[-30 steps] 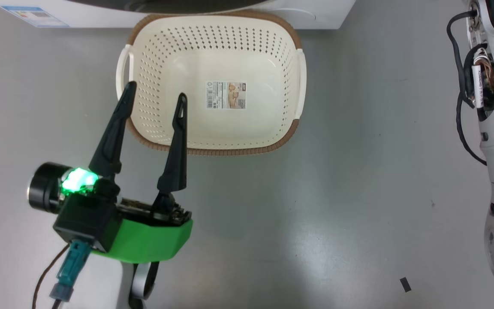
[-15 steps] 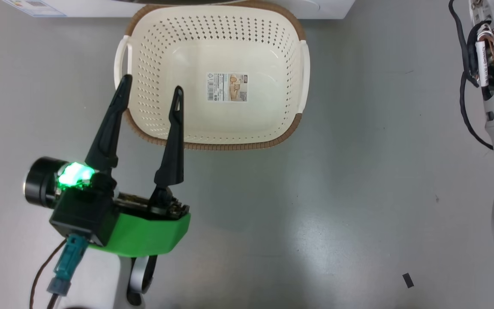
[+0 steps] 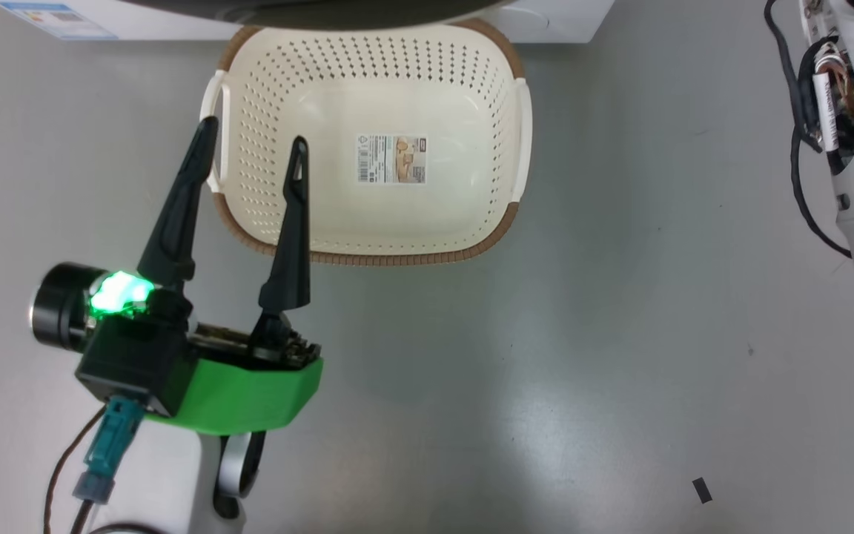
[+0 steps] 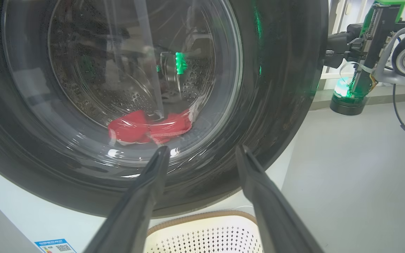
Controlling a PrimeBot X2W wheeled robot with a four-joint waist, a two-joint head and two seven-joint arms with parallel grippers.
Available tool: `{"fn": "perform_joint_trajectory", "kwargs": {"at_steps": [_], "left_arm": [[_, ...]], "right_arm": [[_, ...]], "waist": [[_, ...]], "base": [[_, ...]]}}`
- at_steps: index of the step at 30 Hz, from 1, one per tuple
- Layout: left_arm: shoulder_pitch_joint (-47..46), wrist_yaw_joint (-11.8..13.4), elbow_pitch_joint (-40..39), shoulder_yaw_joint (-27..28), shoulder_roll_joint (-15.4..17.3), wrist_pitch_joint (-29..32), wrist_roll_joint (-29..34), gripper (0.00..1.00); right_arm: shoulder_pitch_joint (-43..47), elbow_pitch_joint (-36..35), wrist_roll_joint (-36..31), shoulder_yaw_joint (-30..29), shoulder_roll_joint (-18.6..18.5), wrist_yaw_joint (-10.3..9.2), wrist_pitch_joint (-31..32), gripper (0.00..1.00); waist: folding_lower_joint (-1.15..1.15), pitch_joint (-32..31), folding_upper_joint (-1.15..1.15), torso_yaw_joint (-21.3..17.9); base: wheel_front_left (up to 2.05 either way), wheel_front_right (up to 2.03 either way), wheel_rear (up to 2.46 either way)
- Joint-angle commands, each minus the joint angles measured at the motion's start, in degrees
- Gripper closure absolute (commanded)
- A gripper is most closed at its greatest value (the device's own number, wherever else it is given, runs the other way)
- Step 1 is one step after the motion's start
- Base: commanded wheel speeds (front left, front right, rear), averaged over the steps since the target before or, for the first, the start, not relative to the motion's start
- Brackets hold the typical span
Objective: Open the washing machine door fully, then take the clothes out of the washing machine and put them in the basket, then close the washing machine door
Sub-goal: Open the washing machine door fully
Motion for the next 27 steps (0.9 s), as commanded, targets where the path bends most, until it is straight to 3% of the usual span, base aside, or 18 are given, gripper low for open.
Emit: {"fn": "perform_joint_trajectory", "kwargs": {"at_steps": [1,11,27], "left_arm": [[0.2,0.2,-1.3,2.1,1.0,-0.3,0.3,0.00],[1.0,0.0,0.1,3.1,1.0,-0.3,0.7,0.00],[4.2,1.8,3.3,3.9,1.3,-0.3,1.8,0.00]], "right_arm": [[1.3,-1.9,0.3,1.3,2.3,0.30,0.7,1.00],[5.1,-2.6,1.8,3.5,2.3,0.30,1.0,1.00],[13.2,-4.9,5.5,8.0,2.3,0.30,2.3,1.00]], "waist": [[0.00,-0.7,0.00,-0.3],[0.00,-3.2,0.00,-1.1],[0.00,-9.3,0.00,-1.1]], "base": [[0.00,0.00,0.00],[0.00,0.00,0.00],[0.00,0.00,0.00]]}}
